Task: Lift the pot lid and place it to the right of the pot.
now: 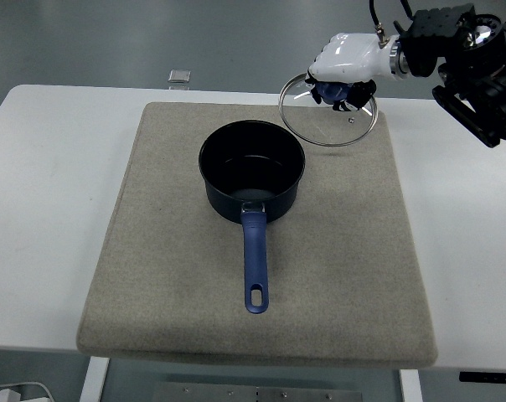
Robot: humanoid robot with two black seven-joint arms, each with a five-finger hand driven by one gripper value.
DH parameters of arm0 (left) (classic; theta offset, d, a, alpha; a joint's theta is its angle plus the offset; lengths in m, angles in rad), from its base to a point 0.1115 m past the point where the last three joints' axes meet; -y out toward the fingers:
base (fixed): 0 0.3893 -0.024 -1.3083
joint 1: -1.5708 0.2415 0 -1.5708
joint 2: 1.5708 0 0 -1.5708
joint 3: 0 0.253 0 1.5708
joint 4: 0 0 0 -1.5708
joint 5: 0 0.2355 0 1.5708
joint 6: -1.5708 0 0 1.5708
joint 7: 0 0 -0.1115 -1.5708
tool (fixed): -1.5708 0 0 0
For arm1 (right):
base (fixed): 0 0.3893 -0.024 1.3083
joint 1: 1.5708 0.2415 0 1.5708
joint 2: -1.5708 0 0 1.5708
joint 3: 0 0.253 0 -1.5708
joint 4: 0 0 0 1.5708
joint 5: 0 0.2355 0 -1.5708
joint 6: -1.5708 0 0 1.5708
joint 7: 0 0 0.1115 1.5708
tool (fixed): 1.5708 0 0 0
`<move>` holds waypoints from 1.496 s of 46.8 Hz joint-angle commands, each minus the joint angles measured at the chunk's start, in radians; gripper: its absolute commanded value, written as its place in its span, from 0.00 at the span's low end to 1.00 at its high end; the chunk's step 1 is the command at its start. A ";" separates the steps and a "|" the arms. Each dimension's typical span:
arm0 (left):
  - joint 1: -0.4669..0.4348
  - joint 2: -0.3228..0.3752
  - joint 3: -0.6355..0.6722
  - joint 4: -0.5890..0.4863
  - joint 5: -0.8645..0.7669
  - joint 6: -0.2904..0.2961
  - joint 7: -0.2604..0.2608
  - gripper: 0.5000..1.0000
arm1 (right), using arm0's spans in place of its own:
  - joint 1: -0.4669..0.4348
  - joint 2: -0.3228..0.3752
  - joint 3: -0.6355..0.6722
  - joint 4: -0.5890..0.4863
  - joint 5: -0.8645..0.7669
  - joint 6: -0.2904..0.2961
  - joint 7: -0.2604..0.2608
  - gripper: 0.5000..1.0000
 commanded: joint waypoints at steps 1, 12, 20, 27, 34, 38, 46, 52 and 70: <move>0.000 0.000 0.000 0.000 0.000 0.000 0.000 1.00 | -0.027 -0.011 -0.005 -0.011 -0.002 -0.013 0.000 0.00; 0.000 0.000 0.000 0.000 0.000 0.000 0.000 1.00 | -0.050 -0.027 -0.045 -0.017 0.000 -0.030 0.000 0.00; 0.000 0.000 0.000 0.000 0.000 0.000 0.000 1.00 | -0.062 -0.028 -0.047 -0.017 0.000 -0.031 0.000 0.00; 0.000 0.000 0.000 0.000 0.000 0.000 0.000 1.00 | -0.084 -0.036 -0.050 -0.014 0.000 -0.032 0.000 0.00; 0.000 0.000 0.000 0.000 0.000 0.000 0.000 1.00 | -0.088 -0.040 -0.081 -0.011 0.001 -0.033 0.000 0.00; 0.000 0.000 0.000 0.000 0.000 0.000 0.000 1.00 | -0.090 -0.040 -0.081 -0.009 0.003 -0.032 0.000 0.00; 0.000 0.000 -0.002 0.000 0.000 0.000 0.000 1.00 | -0.105 -0.054 -0.081 -0.006 0.006 -0.032 0.000 0.00; 0.000 0.000 0.000 0.000 0.000 0.000 0.000 1.00 | -0.113 -0.054 -0.078 -0.006 0.009 -0.032 0.000 0.00; 0.000 0.000 0.000 0.000 0.000 0.000 0.000 1.00 | -0.140 -0.068 -0.071 -0.008 0.041 -0.041 0.000 0.00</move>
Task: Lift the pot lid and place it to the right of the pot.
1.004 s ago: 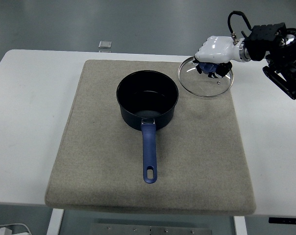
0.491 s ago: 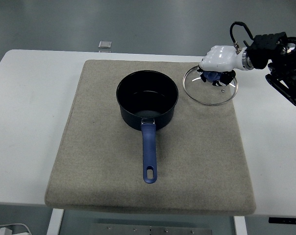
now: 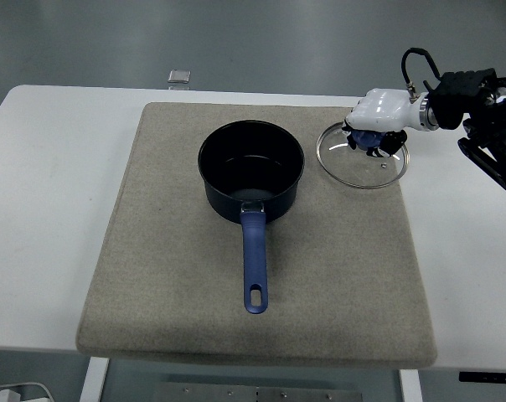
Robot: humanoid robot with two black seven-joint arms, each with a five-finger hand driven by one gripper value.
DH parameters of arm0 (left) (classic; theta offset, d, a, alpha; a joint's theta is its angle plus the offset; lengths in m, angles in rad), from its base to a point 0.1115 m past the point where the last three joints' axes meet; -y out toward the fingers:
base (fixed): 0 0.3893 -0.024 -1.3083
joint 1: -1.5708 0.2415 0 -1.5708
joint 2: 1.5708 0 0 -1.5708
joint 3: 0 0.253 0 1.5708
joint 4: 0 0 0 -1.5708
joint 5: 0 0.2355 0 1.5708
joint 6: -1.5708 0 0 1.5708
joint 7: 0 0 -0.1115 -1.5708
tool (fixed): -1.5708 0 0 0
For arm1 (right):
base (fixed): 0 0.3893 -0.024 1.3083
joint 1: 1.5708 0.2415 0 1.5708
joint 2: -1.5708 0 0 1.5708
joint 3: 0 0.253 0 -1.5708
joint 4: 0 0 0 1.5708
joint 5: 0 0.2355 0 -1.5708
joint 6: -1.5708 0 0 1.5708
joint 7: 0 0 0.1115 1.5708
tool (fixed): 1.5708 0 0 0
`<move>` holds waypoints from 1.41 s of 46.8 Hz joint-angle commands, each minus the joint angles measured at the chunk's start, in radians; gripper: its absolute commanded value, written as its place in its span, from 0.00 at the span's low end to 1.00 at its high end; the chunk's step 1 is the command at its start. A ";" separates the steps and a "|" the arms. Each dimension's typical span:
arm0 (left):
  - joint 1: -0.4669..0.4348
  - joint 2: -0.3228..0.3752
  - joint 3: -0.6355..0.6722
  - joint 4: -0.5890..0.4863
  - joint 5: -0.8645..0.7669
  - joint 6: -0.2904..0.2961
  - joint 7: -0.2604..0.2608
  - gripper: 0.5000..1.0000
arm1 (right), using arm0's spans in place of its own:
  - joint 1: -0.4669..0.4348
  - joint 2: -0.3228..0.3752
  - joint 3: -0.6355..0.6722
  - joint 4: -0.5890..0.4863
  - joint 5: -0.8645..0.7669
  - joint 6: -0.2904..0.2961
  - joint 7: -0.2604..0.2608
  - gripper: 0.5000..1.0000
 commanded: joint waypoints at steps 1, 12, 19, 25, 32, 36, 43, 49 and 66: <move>0.000 0.000 0.000 0.000 0.000 0.000 0.000 1.00 | -0.009 -0.002 0.002 0.000 0.001 -0.002 0.000 0.00; 0.000 0.000 0.000 0.000 0.000 0.000 0.000 1.00 | -0.021 -0.001 0.001 -0.001 0.004 -0.014 0.000 0.00; 0.000 0.000 0.000 0.000 0.000 0.000 0.000 1.00 | -0.023 -0.001 0.001 -0.001 0.004 -0.015 0.000 0.00; 0.000 0.000 0.000 0.000 0.000 0.000 0.000 1.00 | -0.029 -0.001 0.001 -0.003 0.004 -0.017 0.000 0.00; 0.000 0.000 0.000 0.000 0.000 0.000 0.000 1.00 | -0.036 0.001 0.001 -0.003 0.004 -0.022 0.000 0.00; 0.000 0.000 0.000 0.000 0.000 0.000 0.000 1.00 | -0.041 -0.001 0.001 -0.003 0.004 -0.022 0.000 0.00; 0.000 0.000 0.000 0.000 0.000 0.000 0.000 1.00 | -0.049 -0.001 -0.004 -0.001 0.004 -0.022 0.000 0.16; 0.000 0.000 0.000 0.000 0.000 0.000 0.000 1.00 | -0.050 -0.001 -0.004 0.000 0.006 -0.020 0.000 0.81; 0.000 0.000 0.000 0.000 0.000 0.000 0.000 1.00 | -0.050 -0.004 -0.002 0.000 0.004 -0.022 0.000 0.81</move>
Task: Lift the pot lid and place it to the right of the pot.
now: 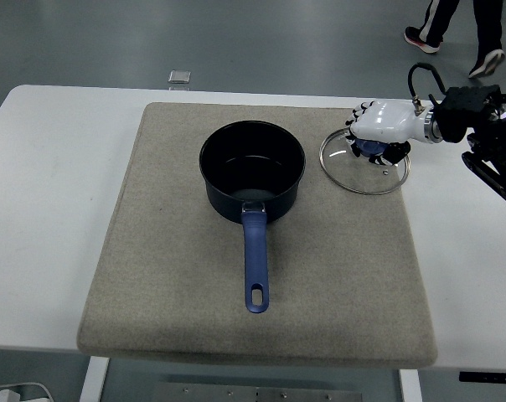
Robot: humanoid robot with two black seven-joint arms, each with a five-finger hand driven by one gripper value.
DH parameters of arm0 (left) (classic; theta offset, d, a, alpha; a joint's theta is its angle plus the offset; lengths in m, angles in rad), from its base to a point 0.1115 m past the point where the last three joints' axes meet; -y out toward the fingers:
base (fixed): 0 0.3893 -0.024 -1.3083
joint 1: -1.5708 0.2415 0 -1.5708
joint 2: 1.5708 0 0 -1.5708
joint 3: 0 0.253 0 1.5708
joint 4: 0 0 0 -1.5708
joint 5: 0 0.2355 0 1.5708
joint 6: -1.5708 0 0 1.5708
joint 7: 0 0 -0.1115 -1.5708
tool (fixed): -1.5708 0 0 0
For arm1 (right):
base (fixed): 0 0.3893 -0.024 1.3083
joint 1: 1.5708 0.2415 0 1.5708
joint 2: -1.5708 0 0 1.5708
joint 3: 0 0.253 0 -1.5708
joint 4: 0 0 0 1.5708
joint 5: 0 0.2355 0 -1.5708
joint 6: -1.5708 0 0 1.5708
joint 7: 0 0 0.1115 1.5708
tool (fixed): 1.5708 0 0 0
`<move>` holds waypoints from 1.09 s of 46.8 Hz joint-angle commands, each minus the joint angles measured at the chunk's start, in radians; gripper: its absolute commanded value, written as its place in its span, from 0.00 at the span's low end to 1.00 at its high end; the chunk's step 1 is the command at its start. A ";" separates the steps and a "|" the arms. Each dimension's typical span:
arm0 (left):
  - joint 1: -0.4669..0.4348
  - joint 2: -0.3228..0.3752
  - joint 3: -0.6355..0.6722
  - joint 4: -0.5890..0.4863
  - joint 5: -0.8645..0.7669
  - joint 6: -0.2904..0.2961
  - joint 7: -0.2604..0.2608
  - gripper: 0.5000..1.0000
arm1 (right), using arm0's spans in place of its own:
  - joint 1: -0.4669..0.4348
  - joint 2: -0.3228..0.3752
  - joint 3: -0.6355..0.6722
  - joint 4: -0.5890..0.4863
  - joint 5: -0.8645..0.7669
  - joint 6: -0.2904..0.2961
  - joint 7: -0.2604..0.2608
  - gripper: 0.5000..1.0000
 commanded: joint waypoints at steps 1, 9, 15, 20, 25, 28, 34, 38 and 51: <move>0.000 0.000 0.000 0.000 0.000 0.000 0.000 1.00 | 0.000 0.000 0.001 0.000 0.000 0.000 0.000 0.81; 0.000 0.000 0.000 0.000 0.000 0.000 0.000 1.00 | 0.006 -0.002 0.003 0.000 0.000 0.002 0.000 0.81; 0.000 0.000 0.000 0.000 0.000 0.000 0.000 1.00 | 0.015 -0.017 0.004 0.000 0.000 0.003 0.000 0.81; 0.000 0.000 0.000 0.000 0.000 0.000 0.000 1.00 | 0.027 -0.019 0.001 0.002 0.000 0.005 0.000 0.81; 0.000 0.000 0.000 0.000 0.000 0.000 0.000 1.00 | 0.035 -0.019 -0.002 0.005 0.000 0.006 0.000 0.81; 0.000 0.000 0.000 0.000 0.000 0.000 0.000 1.00 | 0.038 -0.019 -0.003 0.005 0.000 0.008 0.000 0.81; 0.000 0.000 0.000 0.000 0.000 0.000 0.000 1.00 | 0.038 -0.017 0.000 0.006 0.000 0.010 0.000 0.81; 0.000 0.000 0.000 0.000 0.000 0.000 0.000 1.00 | 0.040 -0.017 0.000 0.006 0.000 0.010 0.000 0.81; 0.000 0.000 0.000 0.000 0.000 0.000 0.000 1.00 | 0.061 -0.017 -0.005 0.006 0.000 0.013 0.000 0.81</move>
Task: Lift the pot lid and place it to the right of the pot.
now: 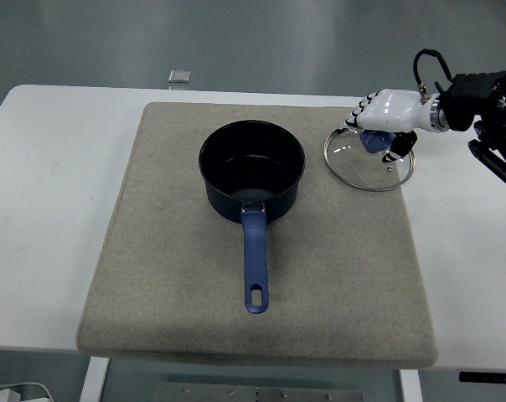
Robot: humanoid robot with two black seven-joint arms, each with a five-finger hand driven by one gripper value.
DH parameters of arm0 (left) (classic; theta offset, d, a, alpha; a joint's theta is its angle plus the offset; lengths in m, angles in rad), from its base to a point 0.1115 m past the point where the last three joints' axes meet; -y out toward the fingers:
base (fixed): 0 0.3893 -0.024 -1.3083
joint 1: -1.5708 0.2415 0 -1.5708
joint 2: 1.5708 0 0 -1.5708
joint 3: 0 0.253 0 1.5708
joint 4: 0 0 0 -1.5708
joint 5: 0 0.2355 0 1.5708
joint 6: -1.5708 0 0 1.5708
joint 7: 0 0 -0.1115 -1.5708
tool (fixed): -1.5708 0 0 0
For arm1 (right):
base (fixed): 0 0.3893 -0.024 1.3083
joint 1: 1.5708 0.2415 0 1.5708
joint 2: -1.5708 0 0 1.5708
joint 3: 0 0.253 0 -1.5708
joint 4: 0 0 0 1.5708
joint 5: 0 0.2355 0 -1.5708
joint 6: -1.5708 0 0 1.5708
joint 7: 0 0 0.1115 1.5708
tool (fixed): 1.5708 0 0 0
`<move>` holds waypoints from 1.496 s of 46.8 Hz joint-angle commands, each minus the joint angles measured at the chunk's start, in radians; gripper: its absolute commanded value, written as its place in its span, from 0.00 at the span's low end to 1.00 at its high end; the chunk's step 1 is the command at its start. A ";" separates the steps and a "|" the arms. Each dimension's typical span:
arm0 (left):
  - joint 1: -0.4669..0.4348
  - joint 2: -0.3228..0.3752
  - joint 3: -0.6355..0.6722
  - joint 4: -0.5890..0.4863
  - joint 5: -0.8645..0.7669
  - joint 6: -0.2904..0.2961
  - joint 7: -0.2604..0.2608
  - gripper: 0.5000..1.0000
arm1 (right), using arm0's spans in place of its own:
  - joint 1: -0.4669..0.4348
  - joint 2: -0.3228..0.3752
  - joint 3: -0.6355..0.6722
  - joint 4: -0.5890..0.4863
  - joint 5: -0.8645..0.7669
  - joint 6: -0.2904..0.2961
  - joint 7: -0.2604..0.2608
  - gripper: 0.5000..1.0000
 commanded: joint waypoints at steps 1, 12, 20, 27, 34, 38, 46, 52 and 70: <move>0.000 0.000 0.000 0.000 0.000 0.000 0.000 1.00 | 0.004 -0.001 -0.002 0.000 0.000 0.002 0.000 0.81; 0.000 0.000 -0.002 0.000 0.000 0.000 0.000 1.00 | 0.023 -0.002 -0.007 0.000 -0.003 0.002 0.000 0.81; 0.000 0.000 0.000 0.000 0.000 0.000 0.000 1.00 | 0.037 -0.017 -0.027 0.000 -0.005 0.002 0.000 0.81; 0.000 0.000 0.000 0.000 0.000 0.000 0.000 1.00 | 0.054 -0.030 -0.036 -0.001 -0.003 0.002 0.000 0.81; 0.000 0.000 0.000 0.000 0.000 0.000 0.000 1.00 | 0.083 -0.041 -0.033 0.000 0.000 0.002 0.000 0.81; 0.000 0.000 0.000 0.000 0.000 0.000 0.000 1.00 | 0.100 -0.041 -0.022 -0.001 0.002 0.000 0.000 0.81; 0.000 0.000 0.000 0.000 0.000 0.000 0.000 1.00 | 0.126 -0.030 -0.018 -0.001 0.086 -0.011 0.000 0.81; 0.000 0.000 0.000 0.000 0.000 0.000 0.000 1.00 | 0.149 -0.018 -0.016 -0.001 0.233 -0.029 0.000 0.81; 0.000 0.000 0.000 0.000 0.000 0.000 0.000 1.00 | 0.143 -0.010 0.116 -0.001 0.550 -0.104 0.000 0.81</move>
